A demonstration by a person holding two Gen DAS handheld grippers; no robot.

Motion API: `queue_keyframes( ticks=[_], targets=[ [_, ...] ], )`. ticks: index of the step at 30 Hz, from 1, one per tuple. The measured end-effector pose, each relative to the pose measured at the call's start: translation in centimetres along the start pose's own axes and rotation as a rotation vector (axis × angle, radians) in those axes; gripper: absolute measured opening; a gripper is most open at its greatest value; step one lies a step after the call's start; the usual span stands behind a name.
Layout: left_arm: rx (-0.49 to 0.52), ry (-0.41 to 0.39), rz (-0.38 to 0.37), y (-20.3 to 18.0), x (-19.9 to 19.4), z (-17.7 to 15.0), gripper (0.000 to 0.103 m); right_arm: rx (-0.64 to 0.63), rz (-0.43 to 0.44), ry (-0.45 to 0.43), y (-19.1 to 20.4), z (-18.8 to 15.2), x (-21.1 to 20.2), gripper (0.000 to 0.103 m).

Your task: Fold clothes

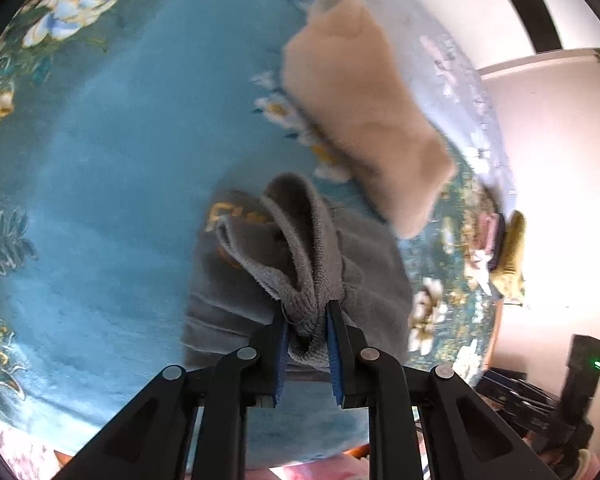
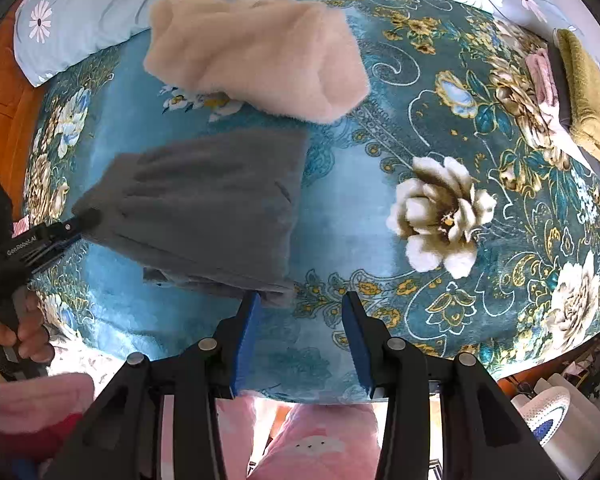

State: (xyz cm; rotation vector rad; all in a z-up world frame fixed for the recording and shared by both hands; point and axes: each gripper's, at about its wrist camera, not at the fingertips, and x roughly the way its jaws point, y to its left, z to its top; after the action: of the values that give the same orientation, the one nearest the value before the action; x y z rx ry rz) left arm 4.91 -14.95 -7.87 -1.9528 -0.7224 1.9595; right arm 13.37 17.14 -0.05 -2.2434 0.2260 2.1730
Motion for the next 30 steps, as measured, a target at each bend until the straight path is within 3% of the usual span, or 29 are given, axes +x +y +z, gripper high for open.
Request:
queue_keyframes(
  ticks=[4, 8, 17, 20, 25, 30],
  targets=[
    [-0.137, 0.102, 0.083, 5.2, 4.1, -0.6, 0.019, 0.015, -0.001, 0.013, -0.3, -0.2, 0.2, 0.043],
    [-0.135, 0.133, 0.136, 6.4, 5.6, -1.4, 0.02, 0.033, 0.019, 0.028, -0.3, -0.2, 0.6, 0.043],
    [-0.183, 0.151, 0.145, 7.1, 5.6, -0.8, 0.023, -0.043, 0.188, 0.087, 4.9, 3.4, 5.9, 0.043],
    [-0.213, 0.147, 0.12, 7.9, 5.5, -1.0, 0.025, -0.041, 0.202, 0.099, 6.2, 4.6, 8.7, 0.043],
    [-0.219, 0.153, 0.106, 9.1, 6.0, -1.0, 0.033, 0.027, 0.17, 0.146, 5.3, 5.9, 14.5, 0.043],
    [-0.203, 0.152, 0.122, 9.5, 6.3, -0.9, 0.038, 0.077, 0.215, 0.151, 3.9, 6.3, 16.6, 0.044]
  ],
)
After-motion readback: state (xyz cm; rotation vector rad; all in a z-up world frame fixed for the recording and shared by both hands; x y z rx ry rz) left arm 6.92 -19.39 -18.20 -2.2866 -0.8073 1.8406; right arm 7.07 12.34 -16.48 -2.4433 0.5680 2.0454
